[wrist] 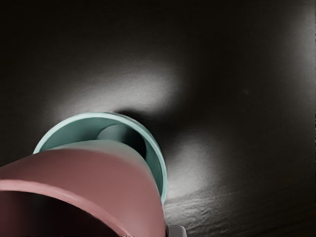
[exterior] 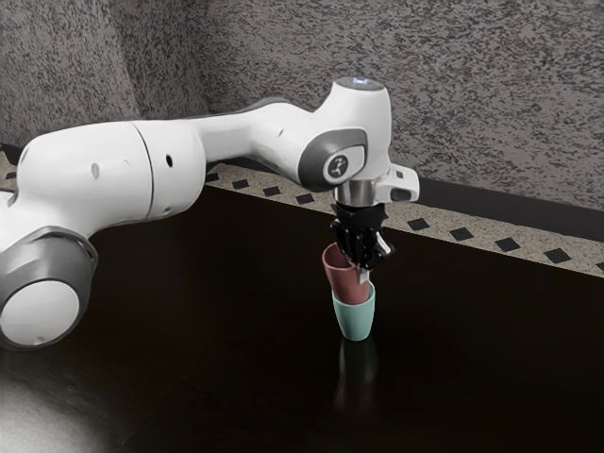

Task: Place the left cup onto the right cup

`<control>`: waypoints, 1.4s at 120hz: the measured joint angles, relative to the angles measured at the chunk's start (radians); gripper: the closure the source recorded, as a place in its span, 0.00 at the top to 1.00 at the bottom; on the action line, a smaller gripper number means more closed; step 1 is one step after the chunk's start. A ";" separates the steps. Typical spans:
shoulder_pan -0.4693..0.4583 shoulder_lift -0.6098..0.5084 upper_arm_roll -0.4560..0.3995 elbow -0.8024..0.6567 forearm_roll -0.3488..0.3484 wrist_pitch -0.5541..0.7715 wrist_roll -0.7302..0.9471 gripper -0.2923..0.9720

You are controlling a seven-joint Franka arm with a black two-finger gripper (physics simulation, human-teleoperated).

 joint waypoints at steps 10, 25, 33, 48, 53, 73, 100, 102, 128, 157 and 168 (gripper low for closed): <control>0.000 0.001 0.000 0.000 -0.003 0.001 0.001 0.18; 0.000 0.002 -0.001 -0.001 -0.006 0.003 0.002 0.21; 0.000 0.003 -0.001 -0.001 -0.007 0.003 0.002 0.23; 0.000 0.003 0.000 -0.002 -0.008 0.004 0.003 0.27; 0.000 0.003 0.000 -0.002 -0.008 0.004 0.003 0.29; 0.000 0.002 0.000 -0.002 -0.011 0.004 0.004 0.40; -0.005 -0.008 0.002 -0.003 -0.013 0.001 0.005 0.48; -0.006 -0.009 0.002 -0.003 -0.013 0.001 0.005 0.49; -0.007 -0.029 0.004 -0.009 -0.014 -0.003 0.006 0.51; -0.005 -0.075 0.015 -0.020 -0.013 -0.009 0.007 0.53; -0.004 -0.088 0.017 -0.021 -0.013 -0.016 0.008 0.55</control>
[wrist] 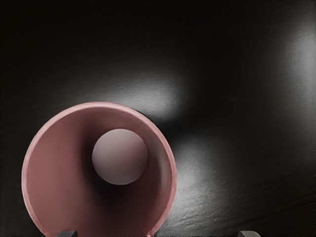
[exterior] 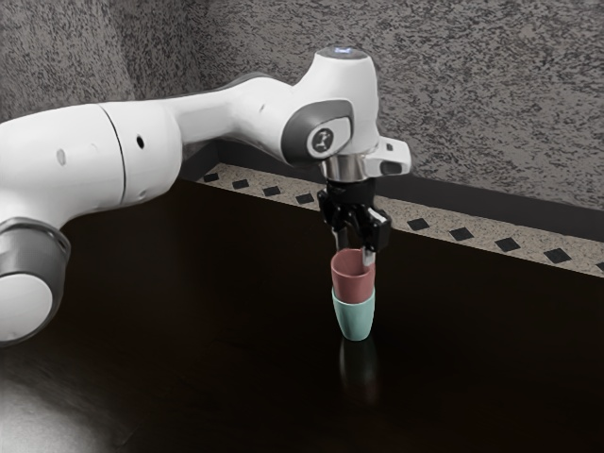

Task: Place the left cup onto the right cup

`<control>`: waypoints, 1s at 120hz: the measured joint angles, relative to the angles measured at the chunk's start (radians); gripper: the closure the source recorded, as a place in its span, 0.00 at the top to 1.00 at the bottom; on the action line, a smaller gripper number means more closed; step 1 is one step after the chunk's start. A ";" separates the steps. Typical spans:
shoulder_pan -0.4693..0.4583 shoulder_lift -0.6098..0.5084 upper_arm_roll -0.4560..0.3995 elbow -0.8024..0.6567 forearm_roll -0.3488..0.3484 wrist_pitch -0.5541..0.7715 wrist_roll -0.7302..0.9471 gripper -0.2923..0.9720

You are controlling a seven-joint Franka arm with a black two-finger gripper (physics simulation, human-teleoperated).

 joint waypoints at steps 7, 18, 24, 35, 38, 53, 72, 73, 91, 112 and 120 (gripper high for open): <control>0.001 -0.010 0.000 0.000 0.000 -0.005 0.000 0.56; 0.005 -0.027 0.001 -0.002 0.001 -0.015 0.000 0.60; 0.008 -0.037 0.002 -0.005 0.001 -0.021 0.001 0.62; 0.013 -0.054 0.003 -0.009 0.001 -0.031 0.001 0.67; 0.015 -0.059 0.004 -0.010 0.001 -0.034 0.001 0.68; 0.029 -0.084 0.006 -0.018 0.002 -0.050 0.001 0.71; 0.064 -0.126 0.006 -0.044 0.003 -0.068 0.001 0.73; 0.066 -0.128 0.006 -0.045 0.003 -0.069 0.001 0.73; 0.100 -0.154 0.004 -0.050 0.007 -0.093 0.001 0.74; 0.136 -0.185 0.002 -0.052 0.009 -0.120 0.001 0.75; 0.151 -0.200 0.002 -0.061 0.010 -0.129 0.001 0.75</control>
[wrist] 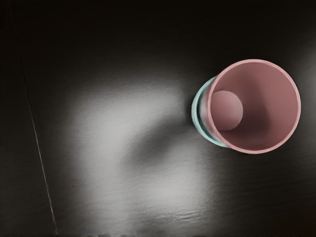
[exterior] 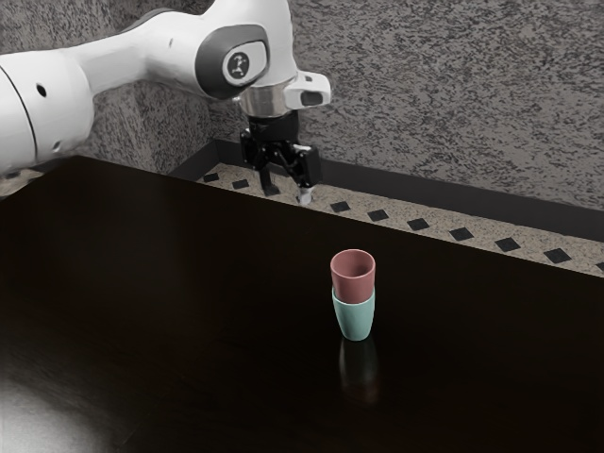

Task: Place the left cup onto the right cup

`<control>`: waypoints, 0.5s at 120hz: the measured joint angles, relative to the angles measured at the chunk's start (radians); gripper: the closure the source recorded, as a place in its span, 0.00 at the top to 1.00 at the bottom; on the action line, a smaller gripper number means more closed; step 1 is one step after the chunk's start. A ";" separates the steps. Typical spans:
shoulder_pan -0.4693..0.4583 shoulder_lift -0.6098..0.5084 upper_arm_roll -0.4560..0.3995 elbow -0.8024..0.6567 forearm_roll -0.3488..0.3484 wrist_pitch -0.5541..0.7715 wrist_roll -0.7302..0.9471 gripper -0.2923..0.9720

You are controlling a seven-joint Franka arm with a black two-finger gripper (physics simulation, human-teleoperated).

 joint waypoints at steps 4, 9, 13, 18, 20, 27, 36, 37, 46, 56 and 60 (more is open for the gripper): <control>0.008 -0.008 0.000 -0.005 0.000 -0.004 0.000 0.75; 0.017 -0.015 0.000 -0.008 0.001 -0.009 0.000 0.75; 0.025 -0.021 0.000 -0.010 0.001 -0.013 0.000 0.75; 0.036 -0.031 0.000 -0.014 0.001 -0.019 0.000 0.75; 0.040 -0.036 0.000 -0.016 0.001 -0.022 0.000 0.75; 0.055 -0.054 0.001 -0.026 0.001 -0.029 0.001 0.75; 0.080 -0.086 0.002 -0.038 0.002 -0.040 0.002 0.75; 0.083 -0.090 0.002 -0.040 0.002 -0.041 0.002 0.75; 0.110 -0.117 0.004 -0.045 0.002 -0.056 0.004 0.75; 0.139 -0.141 0.007 -0.046 0.003 -0.074 0.008 0.75; 0.151 -0.149 0.008 -0.047 0.003 -0.081 0.010 0.75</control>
